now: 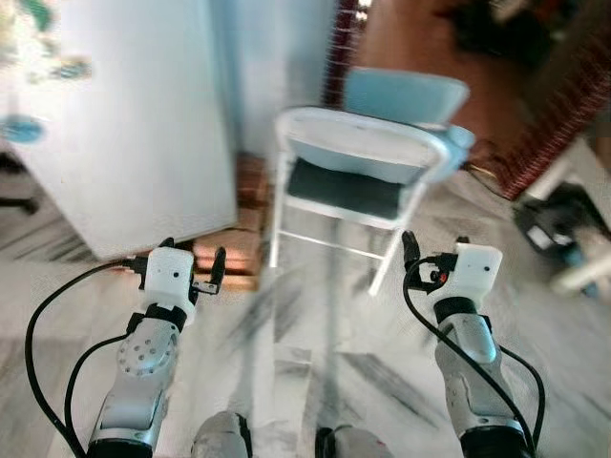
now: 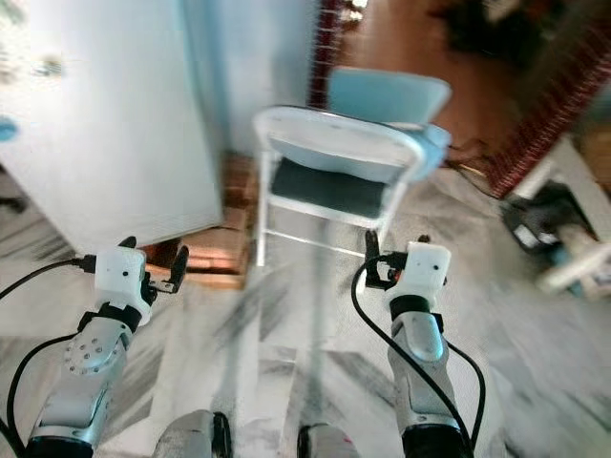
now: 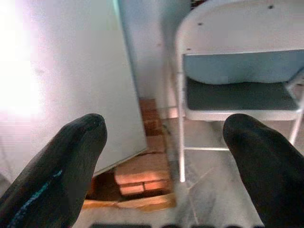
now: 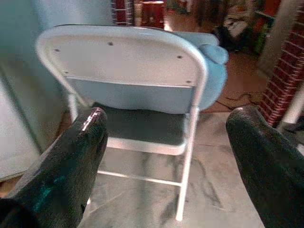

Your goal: Restocking fridge

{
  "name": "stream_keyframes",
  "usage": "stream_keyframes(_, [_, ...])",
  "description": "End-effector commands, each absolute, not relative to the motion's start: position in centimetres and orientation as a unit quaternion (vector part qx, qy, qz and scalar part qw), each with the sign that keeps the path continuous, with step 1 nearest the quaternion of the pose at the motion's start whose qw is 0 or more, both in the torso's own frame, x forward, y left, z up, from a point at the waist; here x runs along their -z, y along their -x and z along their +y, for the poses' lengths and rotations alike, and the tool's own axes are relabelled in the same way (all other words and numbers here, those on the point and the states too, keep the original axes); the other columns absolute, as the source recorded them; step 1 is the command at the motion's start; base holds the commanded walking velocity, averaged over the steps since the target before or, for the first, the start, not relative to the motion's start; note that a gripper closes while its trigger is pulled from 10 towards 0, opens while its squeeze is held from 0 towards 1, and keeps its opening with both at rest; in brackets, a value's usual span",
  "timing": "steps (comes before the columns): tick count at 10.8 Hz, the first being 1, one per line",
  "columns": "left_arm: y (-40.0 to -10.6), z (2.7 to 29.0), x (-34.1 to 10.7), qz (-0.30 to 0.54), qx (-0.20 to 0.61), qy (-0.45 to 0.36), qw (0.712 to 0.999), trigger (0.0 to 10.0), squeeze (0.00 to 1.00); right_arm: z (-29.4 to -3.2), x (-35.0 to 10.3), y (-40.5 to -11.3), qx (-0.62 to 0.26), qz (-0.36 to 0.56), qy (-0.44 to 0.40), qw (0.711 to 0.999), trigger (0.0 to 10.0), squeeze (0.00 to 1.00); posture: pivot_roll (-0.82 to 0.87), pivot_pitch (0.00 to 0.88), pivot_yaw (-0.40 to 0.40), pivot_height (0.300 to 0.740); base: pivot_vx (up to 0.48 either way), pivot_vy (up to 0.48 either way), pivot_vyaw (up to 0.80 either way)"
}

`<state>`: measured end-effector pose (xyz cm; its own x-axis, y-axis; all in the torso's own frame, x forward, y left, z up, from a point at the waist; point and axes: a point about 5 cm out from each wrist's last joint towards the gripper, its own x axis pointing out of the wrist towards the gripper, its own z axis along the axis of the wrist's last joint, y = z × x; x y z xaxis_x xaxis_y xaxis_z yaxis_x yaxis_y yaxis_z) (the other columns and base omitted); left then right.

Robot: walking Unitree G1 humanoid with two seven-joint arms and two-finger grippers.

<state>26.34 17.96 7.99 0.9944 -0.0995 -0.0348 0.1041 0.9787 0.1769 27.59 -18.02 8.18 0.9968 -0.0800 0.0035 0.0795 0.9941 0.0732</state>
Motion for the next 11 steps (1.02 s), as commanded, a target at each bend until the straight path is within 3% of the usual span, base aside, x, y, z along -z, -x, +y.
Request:
stream_keyframes(1, [-26.25,18.37,-8.26,0.009,0.048,-0.092,0.995,10.0,0.0,-18.23,-7.94,-27.63,0.044,0.006,-0.039,0.998,10.0,0.0,0.1,0.091,-0.054,0.74,0.0,0.0,-0.8])
stream_keyframes(11, [-26.14,17.94,-7.91,0.013,0.064,-0.09,0.994,10.0,0.0,-17.59,-8.35,-28.14,0.026,0.0,-0.031,0.999,10.0,0.0,0.1,0.091,-0.07,0.74,0.416,0.0,-0.8])
